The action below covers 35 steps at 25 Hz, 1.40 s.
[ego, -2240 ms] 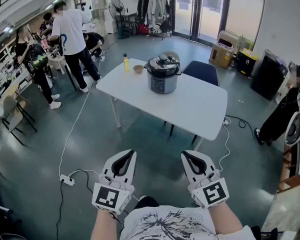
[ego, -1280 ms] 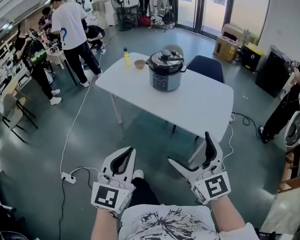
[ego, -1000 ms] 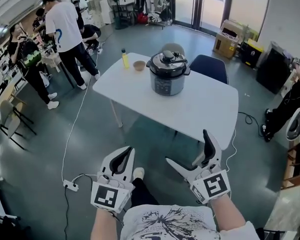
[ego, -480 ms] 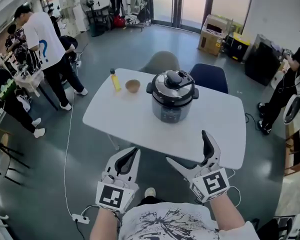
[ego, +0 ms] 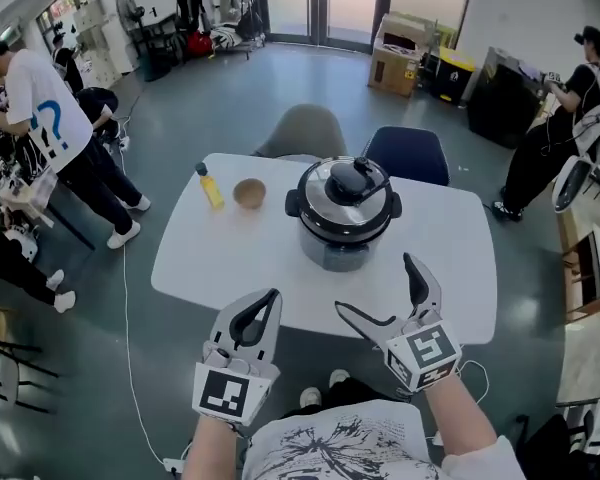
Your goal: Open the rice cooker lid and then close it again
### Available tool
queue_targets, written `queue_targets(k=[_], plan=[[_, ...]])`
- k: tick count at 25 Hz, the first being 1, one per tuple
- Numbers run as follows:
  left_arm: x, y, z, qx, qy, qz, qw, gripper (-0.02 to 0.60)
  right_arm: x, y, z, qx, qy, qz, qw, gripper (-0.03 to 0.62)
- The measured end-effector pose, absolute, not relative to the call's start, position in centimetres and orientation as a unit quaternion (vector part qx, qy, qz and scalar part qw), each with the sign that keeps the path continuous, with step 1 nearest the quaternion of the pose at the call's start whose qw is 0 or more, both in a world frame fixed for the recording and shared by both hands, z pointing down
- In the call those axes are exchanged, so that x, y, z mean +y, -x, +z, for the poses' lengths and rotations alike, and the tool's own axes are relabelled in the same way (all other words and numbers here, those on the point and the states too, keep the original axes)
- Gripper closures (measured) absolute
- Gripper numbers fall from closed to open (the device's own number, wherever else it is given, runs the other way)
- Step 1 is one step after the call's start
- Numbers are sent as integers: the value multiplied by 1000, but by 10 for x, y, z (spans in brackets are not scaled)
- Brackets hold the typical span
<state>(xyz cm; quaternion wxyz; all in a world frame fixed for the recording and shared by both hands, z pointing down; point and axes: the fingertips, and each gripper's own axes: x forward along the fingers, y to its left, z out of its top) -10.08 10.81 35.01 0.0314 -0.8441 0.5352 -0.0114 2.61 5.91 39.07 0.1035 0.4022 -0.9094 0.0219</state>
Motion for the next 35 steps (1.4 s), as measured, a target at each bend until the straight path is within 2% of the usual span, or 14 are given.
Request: queue_targets(k=[9, 13, 21, 25, 27, 31, 33, 35], plan=[[-15, 88, 362, 523, 852, -15, 37, 568, -86, -30, 429, -892, -401, 85, 189, 3], [-73, 92, 356, 521, 852, -18, 47, 568, -154, -20, 438, -885, -384, 103, 244, 52], [-163, 89, 332, 513, 857, -18, 54, 568, -263, 0, 434, -868, -339, 128, 341, 81], [-187, 100, 324, 502, 863, -9, 57, 568, -290, 22, 444, -853, -323, 159, 377, 127], [-197, 109, 329, 498, 865, -12, 59, 568, -302, 34, 453, -847, -320, 171, 388, 183], [-212, 123, 337, 482, 875, -7, 50, 568, -318, 46, 468, -823, -335, 187, 419, 202], [-218, 127, 336, 475, 878, -6, 51, 568, -319, 48, 474, -810, -340, 196, 435, 250], [-224, 128, 333, 469, 882, -4, 52, 568, -320, 49, 477, -803, -337, 209, 445, 264]])
